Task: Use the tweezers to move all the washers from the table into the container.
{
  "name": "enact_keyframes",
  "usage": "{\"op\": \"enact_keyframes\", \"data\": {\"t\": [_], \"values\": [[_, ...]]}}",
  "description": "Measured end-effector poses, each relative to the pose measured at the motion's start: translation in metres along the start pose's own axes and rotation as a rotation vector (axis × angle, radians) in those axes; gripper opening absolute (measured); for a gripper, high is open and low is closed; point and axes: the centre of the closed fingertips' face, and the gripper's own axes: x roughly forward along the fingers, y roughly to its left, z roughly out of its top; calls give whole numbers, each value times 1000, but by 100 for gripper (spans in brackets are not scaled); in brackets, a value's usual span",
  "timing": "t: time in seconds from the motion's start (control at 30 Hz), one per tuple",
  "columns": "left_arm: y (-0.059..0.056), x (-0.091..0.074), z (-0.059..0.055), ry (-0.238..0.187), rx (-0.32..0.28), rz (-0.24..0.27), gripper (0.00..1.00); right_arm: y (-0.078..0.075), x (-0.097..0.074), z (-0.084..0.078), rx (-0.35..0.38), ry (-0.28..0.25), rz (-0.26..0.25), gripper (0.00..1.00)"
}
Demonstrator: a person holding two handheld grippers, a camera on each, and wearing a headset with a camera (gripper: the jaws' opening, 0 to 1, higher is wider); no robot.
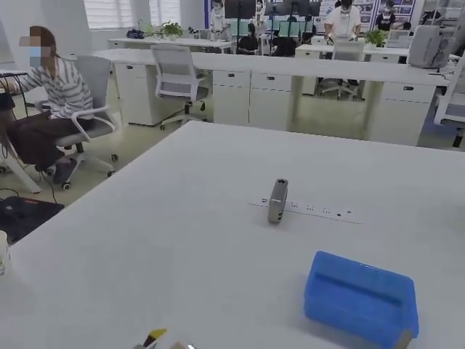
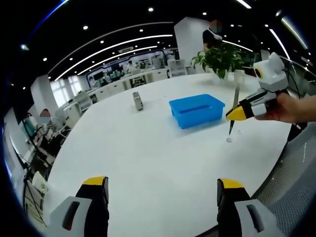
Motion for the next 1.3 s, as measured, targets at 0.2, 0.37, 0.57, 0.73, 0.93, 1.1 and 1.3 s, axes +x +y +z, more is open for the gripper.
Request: {"op": "enact_keyframes", "data": {"t": [0.2, 0.37, 0.57, 0.73, 0.93, 1.1, 1.3], "values": [[-1, 0, 1, -4, -4, -5, 93, -1, 5, -13, -37, 39, -15, 4], [-1, 0, 0, -2, 1, -4, 93, -3, 5, -15, -53, 33, -27, 3], [-1, 1, 0, -1, 3, -3, 93, -4, 5, -13, -33, 28, -25, 4], [0, 0, 0, 0, 1, 0, 93, -3, 6, -15, -26, 27, -21, 4], [0, 1, -1, 3, 1, -1, 92, -1, 6, -16, -43, 29, -24, 4], [0, 1, -1, 6, 6, 1, 92, 2, 4, -17, -72, 22, -25, 3], [-1, 1, -2, 9, 11, -3, 92, 2, 2, -19, -82, 20, -25, 3]]}}
